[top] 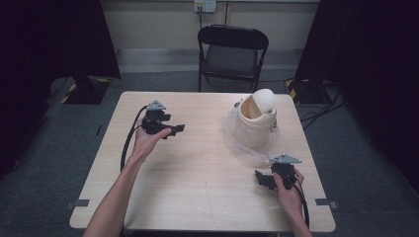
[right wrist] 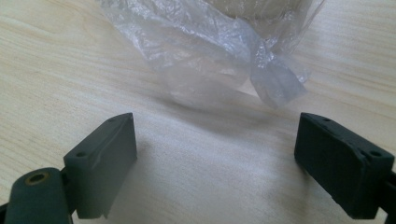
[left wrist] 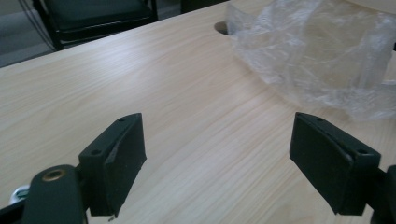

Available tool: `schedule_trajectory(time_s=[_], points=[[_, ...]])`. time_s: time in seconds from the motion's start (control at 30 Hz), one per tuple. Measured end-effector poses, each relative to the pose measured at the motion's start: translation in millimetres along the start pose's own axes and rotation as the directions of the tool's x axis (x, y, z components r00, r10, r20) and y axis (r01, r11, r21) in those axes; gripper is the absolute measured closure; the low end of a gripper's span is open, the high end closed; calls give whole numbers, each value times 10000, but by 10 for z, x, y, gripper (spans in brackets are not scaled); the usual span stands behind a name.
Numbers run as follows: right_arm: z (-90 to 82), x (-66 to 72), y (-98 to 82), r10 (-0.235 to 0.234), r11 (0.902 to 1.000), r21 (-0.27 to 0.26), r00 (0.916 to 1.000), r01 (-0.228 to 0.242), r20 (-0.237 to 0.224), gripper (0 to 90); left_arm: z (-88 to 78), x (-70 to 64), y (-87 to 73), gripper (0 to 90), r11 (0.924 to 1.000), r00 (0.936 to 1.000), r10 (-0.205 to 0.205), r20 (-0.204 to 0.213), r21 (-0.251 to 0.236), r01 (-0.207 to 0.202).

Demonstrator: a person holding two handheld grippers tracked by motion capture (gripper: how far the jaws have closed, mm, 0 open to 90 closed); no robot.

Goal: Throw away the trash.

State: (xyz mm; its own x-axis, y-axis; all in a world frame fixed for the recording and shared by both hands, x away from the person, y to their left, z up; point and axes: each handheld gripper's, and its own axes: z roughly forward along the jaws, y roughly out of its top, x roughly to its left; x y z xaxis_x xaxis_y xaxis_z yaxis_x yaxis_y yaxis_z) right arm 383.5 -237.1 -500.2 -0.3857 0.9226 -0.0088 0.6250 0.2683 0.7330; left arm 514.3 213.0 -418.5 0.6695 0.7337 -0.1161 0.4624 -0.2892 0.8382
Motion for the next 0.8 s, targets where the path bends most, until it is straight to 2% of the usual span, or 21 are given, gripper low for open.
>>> schedule_trajectory(time_s=[0.03,0.07,0.1,0.13,0.17,0.23,0.27,0.3,0.33,0.37,0.43,0.53,0.6,0.67,0.7,0.73,0.77,0.8], points=[[0,0,0,0,10000,0,10000,0,0,121,0,0,0,185,10000,10000,0,0,0,0],[1,0,-1,-9,10000,-14,10000,9,9,121,-50,112,-80,185,9989,9997,-218,-126,400,223],[1,0,0,-8,10000,-15,10000,8,9,121,-72,166,-121,184,9975,9990,-445,-107,541,450],[1,0,-1,-8,10000,-14,10000,8,8,121,-96,213,-166,184,9962,9977,-658,-145,566,665],[1,0,0,-11,10000,-15,10000,11,12,121,-127,250,-217,185,9964,9967,-714,-378,437,730],[0,1,0,-12,10000,-16,10000,12,14,121,-187,347,-311,210,9955,9948,-751,-690,525,788],[0,1,-1,-10,10000,-15,10000,10,12,121,-203,398,-353,210,9927,9926,-967,-727,652,1015],[0,1,-1,-10,10000,-15,10000,10,12,121,-203,398,-353,209,9927,9926,-967,-727,652,1015],[0,1,-1,-12,10000,-16,10000,12,14,121,-236,498,-427,209,9885,9882,-1220,-921,778,1293],[1,1,-1,-14,10000,-17,10000,14,14,121,-249,541,-457,209,9867,9858,-1331,-1025,799,1415],[1,1,0,-15,10000,-15,10000,15,14,121,-259,606,-511,218,9871,9818,-1304,-1383,748,1417],[0,1,0,2,10000,-6,10000,-2,16,121,-219,653,-603,277,9863,9824,-1187,-1444,972,1335],[0,0,0,-8,10000,-13,10000,8,12,121,-169,651,-649,316,9866,9859,-905,-1407,1223,1081],[0,1,0,1,10000,-7,10000,-1,12,121,-101,637,-662,327,9858,9852,-442,-1656,1530,699],[0,1,0,1,10000,-7,10000,-1,12,121,-101,637,-662,322,9858,9852,-442,-1656,1530,699],[1,0,0,-9,10000,-15,10000,9,10,121,-72,638,-665,322,9869,9841,-329,-1746,1500,596],[0,0,0,0,10000,1,10000,0,1,121,-34,659,-664,325,9890,9798,-178,-1991,1405,465],[1,0,0,-7,10000,-12,10000,7,8,121,-14,667,-666,317,9901,9773,-203,-2108,1319,491]])
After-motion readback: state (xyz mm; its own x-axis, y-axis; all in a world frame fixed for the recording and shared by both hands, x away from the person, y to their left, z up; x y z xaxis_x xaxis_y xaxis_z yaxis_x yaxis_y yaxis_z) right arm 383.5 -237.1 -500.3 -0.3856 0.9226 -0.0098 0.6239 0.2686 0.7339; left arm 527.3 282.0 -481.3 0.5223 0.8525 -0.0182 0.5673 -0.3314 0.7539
